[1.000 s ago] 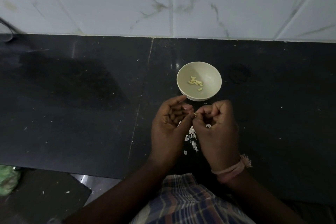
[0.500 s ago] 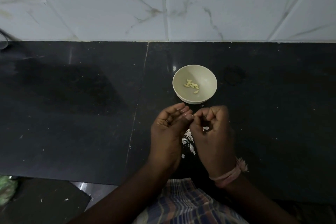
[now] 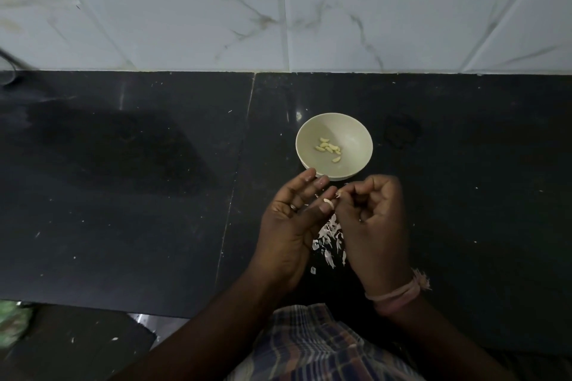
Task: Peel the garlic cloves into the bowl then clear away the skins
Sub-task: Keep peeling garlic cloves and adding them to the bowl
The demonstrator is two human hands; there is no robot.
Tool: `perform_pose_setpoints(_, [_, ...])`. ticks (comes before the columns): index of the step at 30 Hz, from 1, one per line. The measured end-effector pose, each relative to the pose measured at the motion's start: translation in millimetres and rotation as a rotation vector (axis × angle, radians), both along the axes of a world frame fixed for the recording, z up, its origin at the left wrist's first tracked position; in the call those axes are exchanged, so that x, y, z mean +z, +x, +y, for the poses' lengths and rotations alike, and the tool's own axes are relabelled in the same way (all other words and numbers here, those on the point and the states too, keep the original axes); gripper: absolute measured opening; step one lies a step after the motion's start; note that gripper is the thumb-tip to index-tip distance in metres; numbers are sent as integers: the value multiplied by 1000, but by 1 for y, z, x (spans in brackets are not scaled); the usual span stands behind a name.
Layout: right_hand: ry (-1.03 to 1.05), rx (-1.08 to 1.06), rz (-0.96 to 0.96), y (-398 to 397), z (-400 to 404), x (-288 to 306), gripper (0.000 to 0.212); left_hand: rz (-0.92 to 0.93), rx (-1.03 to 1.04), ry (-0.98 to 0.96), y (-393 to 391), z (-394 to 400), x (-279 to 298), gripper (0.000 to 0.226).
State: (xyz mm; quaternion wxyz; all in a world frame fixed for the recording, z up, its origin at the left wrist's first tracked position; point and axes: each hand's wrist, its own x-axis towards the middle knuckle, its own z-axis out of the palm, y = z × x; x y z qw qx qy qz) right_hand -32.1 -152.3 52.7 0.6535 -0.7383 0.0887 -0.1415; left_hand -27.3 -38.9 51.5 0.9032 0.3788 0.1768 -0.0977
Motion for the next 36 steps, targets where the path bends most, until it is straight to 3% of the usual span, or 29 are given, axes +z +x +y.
perform_pose_setpoints(5, [-97, -54, -6, 8, -11, -2, 12, 31, -9, -36, 2, 2, 3, 60])
perform_pose_setpoints(17, [-484, 47, 21, -2, -11, -26, 16, 95, 64, -153, 8, 4, 1, 50])
perform_pose_setpoints(24, [-423, 99, -56, -5, -11, -19, 19, 128, 97, -139, 8, 4, -1, 45])
perform_pose_setpoints(28, [-402, 154, -64, -9, -5, -9, 34, 128, 103, -164, 8, 5, -1, 50])
perform_pose_setpoints(36, [-288, 108, 10, -11, -4, -4, 26, 67, 108, -187, 10, 6, 0, 52])
